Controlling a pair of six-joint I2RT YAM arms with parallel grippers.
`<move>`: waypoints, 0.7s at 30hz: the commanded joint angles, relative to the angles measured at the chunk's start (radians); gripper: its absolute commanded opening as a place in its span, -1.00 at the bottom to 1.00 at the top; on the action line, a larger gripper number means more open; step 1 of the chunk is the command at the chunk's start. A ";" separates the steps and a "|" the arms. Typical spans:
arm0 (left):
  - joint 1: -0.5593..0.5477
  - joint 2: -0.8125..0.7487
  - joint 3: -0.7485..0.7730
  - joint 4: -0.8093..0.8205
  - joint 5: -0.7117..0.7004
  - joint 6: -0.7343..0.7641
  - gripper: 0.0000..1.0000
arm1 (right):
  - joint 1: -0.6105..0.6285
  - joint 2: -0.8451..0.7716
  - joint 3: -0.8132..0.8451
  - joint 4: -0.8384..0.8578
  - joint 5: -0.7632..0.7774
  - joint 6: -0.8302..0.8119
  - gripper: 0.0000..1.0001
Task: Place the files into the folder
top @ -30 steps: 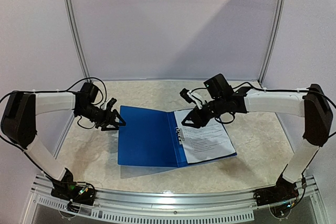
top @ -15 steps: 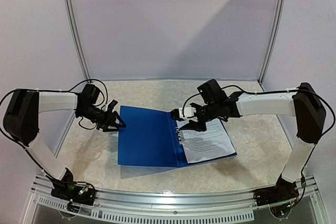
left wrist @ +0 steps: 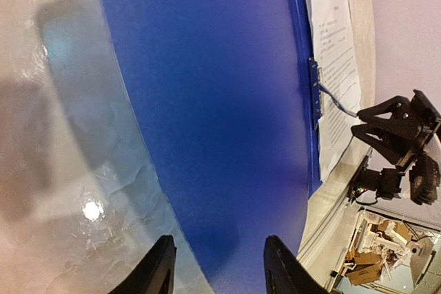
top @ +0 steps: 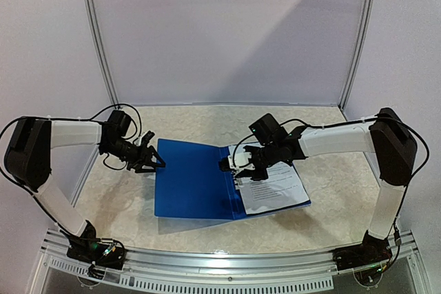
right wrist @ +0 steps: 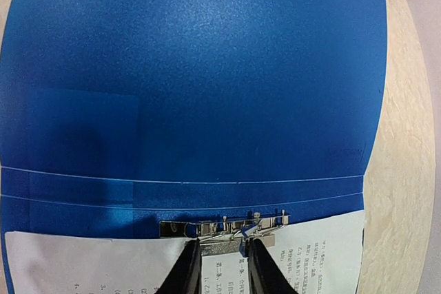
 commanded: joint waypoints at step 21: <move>0.002 0.017 0.019 -0.008 0.004 0.012 -0.09 | 0.030 0.050 0.022 -0.075 0.041 -0.023 -0.89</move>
